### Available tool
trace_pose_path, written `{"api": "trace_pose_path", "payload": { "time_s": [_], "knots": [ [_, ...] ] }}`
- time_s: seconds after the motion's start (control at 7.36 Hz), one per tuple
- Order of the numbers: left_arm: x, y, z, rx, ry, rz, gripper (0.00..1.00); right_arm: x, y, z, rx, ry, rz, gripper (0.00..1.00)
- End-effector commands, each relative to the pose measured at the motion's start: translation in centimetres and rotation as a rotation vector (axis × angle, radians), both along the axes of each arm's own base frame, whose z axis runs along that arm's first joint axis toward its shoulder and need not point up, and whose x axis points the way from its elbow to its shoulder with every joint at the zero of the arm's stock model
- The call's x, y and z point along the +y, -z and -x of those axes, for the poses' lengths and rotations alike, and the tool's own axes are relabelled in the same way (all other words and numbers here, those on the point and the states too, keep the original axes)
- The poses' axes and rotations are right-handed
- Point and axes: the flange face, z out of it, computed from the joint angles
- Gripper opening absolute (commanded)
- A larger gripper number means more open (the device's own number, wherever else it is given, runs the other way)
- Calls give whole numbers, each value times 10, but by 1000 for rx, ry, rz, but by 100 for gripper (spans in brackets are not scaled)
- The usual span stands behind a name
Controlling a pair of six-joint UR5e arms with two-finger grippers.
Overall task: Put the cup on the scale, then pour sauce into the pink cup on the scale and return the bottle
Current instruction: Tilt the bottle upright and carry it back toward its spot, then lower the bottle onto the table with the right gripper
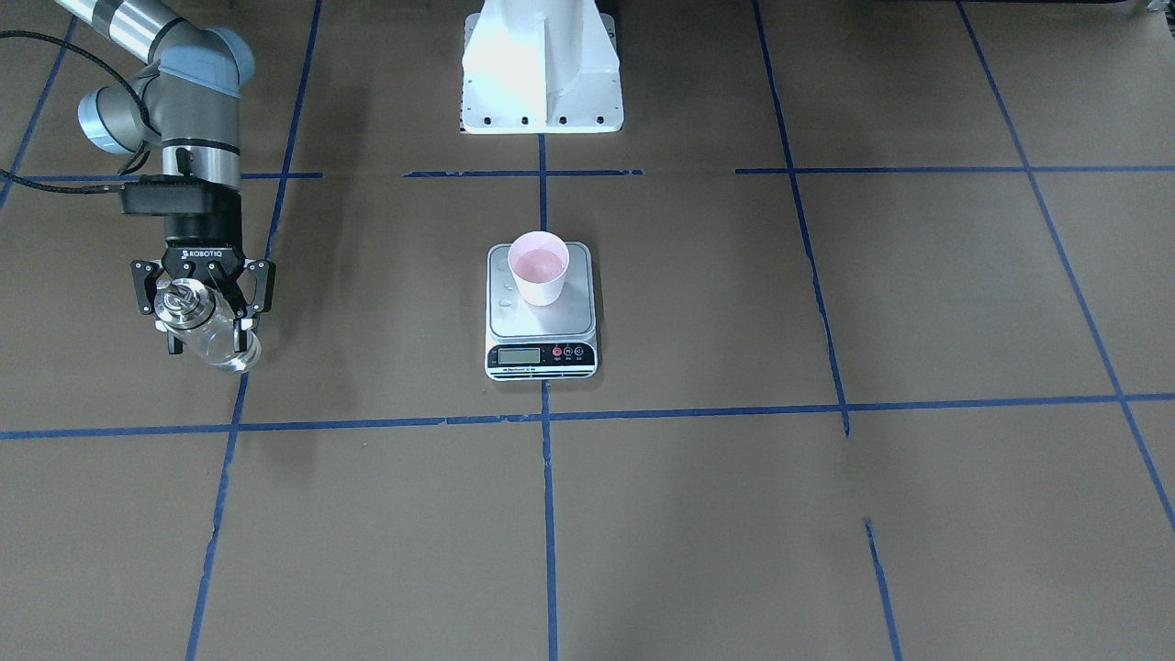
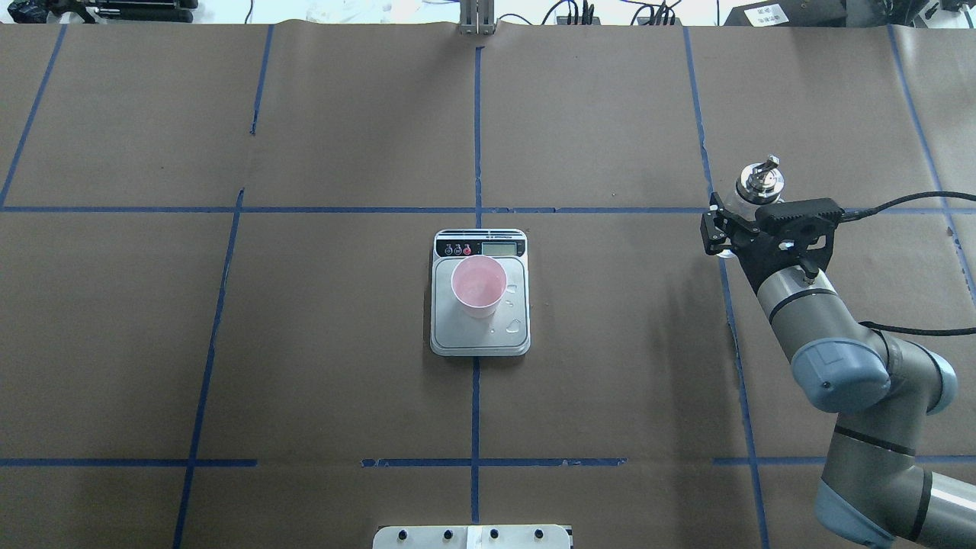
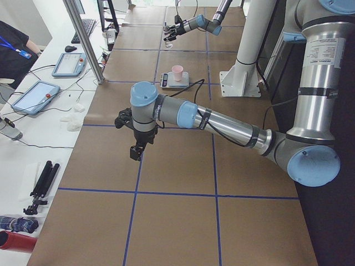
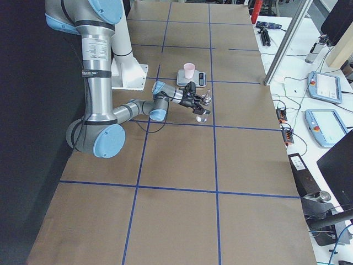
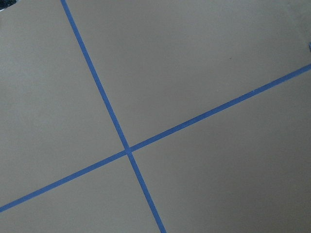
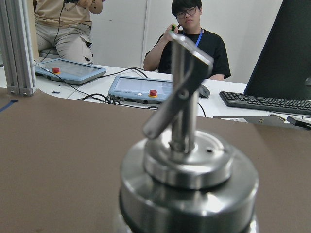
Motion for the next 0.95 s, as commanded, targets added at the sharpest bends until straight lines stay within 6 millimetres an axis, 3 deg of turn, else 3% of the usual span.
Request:
{"api": "trace_pose_path", "payload": {
  "time_s": [0.0, 0.82],
  "knots": [
    [0, -1, -1, 0, -2, 1, 100, 2, -12, -2, -17, 14, 33, 0],
    [-1, 0, 0, 0, 1, -1, 100, 3, -24, 3, -51, 22, 74, 0]
  ]
}}
